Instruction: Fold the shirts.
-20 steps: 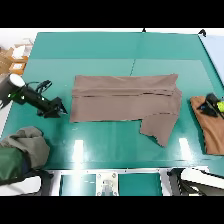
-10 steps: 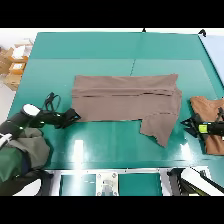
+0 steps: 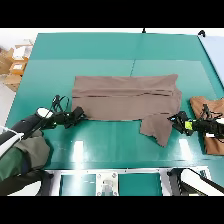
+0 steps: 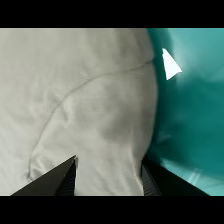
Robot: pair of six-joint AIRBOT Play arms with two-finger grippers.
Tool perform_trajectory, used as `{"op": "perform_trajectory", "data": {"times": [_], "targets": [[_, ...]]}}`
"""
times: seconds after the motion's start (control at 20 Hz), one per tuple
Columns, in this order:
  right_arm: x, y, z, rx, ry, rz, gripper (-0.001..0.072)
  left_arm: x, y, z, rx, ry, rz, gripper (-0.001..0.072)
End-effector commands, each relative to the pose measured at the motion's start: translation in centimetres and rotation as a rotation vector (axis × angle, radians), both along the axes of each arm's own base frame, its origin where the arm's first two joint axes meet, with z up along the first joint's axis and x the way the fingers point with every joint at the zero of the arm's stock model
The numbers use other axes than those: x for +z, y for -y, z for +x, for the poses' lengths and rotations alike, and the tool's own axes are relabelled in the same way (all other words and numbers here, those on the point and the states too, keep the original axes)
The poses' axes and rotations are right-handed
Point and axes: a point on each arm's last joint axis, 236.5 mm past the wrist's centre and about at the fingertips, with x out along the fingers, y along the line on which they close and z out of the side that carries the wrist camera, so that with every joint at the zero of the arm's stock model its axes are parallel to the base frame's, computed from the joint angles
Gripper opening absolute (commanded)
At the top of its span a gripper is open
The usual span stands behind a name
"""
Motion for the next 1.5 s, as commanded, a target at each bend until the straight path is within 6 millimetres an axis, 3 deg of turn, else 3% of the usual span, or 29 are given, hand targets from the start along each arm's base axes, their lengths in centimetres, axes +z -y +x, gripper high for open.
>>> {"op": "perform_trajectory", "data": {"times": [0.0,0.1,0.25,0.35,0.45,0.65,0.8,0.9,1.0,1.15,1.35,1.45], "targets": [[-0.5,-0.5,-0.1,0.012,-0.01,0.003,0.0477,0.0,-0.5,1.2,0.041,0.035,0.015,0.0024],[-0.4,-1.1,-0.5,0.037,-0.018,0.023,0.0281,0.1,-0.7,1.3,0.046,0.041,0.019,0.0023],[0.2,-2.6,-1.5,0.093,-0.042,0.08,0.0246,0.9,-0.7,1.5,0.02,0.078,0.028,0.0023],[0.5,-3.1,-2.1,0.122,-0.05,0.096,0.0047,1.5,-0.6,1.6,0.013,0.093,0.025,0.0023],[0.8,-3.1,-2.7,0.14,-0.065,0.085,0.0023,1.8,-0.2,0.9,-0.03,0.087,0.027,0.0022],[1.1,-1.0,-4.9,0.13,-0.141,-0.04,0.0022,2.5,-0.1,-1.6,-0.152,0.063,0.067,0.0022],[1.1,-0.3,-8.4,0.149,-0.277,-0.078,0.0021,2.3,-1.9,-5.2,-0.248,-0.032,0.167,0.0022],[1.5,-0.1,-9.4,0.156,-0.309,-0.09,0.0021,3.0,-3.3,-6.6,-0.298,-0.043,0.24,0.0022],[2.5,-0.3,-8.7,0.153,-0.277,-0.085,0.0021,4.3,-4.1,-6.6,-0.276,-0.013,0.27,0.0022],[5.6,-1.0,-6.9,0.17,-0.222,-0.04,0.0021,6.4,-3.4,-6.0,-0.303,0.01,0.253,0.0022],[11.2,-1.4,0.1,0.178,0.018,-0.057,0.0021,11.4,-2.5,-1.0,-0.293,0.18,0.255,0.0022],[13.2,-1.5,3.6,0.187,0.098,-0.071,0.0021,12.4,-1.9,1.7,-0.328,0.214,0.269,0.0022]]}}
